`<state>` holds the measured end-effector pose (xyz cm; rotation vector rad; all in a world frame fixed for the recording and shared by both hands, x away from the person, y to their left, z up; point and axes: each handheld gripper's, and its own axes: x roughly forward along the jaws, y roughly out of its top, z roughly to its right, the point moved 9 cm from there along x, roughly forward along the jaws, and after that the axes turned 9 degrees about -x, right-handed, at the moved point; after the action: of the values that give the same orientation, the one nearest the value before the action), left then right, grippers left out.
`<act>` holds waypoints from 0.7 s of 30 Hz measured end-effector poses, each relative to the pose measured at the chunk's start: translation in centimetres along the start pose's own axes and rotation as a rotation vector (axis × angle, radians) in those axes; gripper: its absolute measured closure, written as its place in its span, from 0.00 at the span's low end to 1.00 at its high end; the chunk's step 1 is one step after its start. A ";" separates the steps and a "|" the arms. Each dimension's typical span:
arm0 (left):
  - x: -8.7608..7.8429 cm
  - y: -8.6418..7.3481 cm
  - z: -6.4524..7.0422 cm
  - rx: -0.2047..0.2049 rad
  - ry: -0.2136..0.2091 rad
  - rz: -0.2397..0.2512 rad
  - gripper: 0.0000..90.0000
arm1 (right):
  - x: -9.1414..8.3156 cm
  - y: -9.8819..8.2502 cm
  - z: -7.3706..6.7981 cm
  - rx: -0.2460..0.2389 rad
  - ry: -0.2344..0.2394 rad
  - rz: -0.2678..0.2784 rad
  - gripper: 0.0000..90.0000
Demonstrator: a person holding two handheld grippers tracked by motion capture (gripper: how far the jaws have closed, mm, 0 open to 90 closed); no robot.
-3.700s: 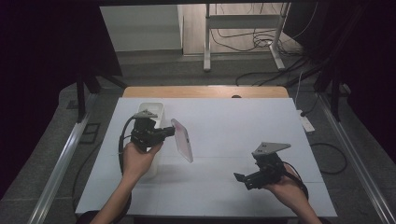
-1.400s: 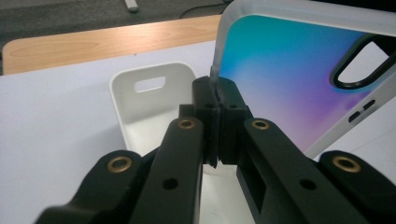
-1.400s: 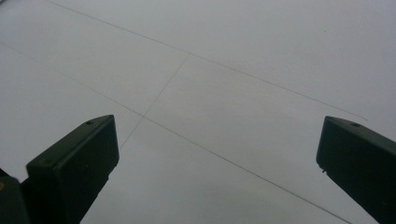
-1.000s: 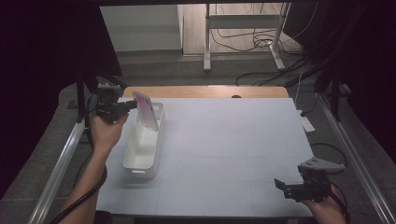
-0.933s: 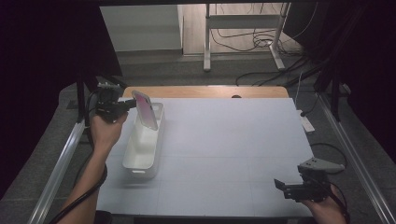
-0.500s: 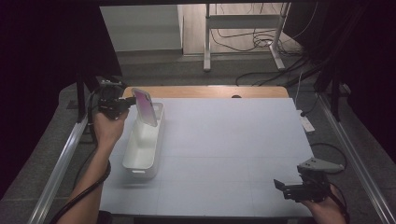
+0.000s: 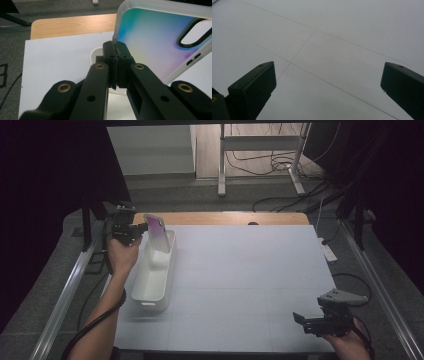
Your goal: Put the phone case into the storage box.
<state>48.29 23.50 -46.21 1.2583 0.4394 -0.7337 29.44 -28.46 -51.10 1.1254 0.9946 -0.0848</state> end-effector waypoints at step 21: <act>3.0 -0.2 -1.2 -0.053 0.036 0.000 0.98 | 0.1 0.0 -0.1 -0.006 0.010 -0.007 0.01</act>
<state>50.36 23.81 -48.70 1.2238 0.4855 -0.6959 29.41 -28.35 -51.19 1.1178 1.0071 -0.0821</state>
